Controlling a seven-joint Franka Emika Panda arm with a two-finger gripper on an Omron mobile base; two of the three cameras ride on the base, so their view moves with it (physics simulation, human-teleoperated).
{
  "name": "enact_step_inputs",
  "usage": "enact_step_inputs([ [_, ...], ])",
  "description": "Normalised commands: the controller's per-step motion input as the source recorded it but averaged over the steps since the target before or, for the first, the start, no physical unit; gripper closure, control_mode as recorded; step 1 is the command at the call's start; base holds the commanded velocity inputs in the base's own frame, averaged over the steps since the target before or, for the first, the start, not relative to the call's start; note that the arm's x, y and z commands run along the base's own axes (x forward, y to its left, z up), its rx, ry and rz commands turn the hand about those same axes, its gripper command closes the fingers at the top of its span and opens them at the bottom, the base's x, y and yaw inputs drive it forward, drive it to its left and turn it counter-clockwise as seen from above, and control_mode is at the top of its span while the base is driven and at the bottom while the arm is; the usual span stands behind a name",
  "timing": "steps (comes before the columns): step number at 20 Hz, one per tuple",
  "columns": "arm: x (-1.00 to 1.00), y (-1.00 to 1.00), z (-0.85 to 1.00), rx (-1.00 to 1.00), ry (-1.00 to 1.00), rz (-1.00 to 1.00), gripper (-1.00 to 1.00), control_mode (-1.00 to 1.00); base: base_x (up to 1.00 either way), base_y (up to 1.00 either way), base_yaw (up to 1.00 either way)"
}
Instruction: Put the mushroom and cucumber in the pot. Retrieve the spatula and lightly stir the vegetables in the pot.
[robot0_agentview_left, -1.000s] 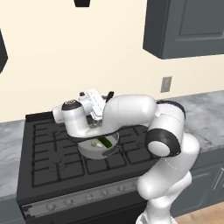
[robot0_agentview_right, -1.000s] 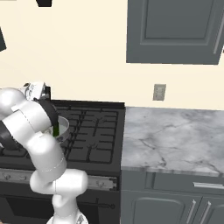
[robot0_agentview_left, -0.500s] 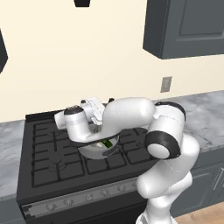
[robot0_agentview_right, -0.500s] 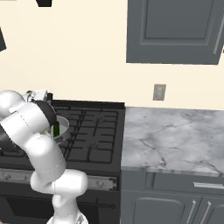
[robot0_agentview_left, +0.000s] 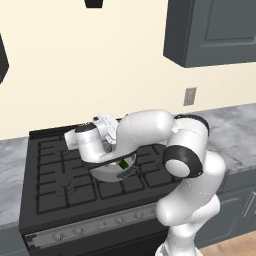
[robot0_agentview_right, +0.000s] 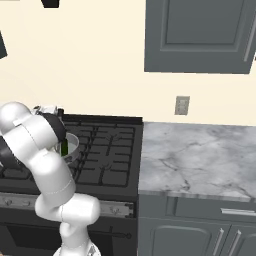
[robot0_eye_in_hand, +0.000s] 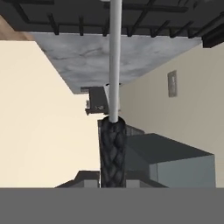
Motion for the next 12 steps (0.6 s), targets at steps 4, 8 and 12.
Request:
enact_step_inputs([
  [4,0.07,0.08,-0.01,0.0,0.03,0.0,1.0,-1.0,0.0,0.0,0.0],
  [8,-0.08,0.32,-0.01,0.0,0.04,0.01,1.0,-1.0,0.0,0.0,0.0],
  [12,0.02,0.03,0.06,0.0,-0.02,0.0,1.0,-1.0,0.0,0.0,0.0],
])
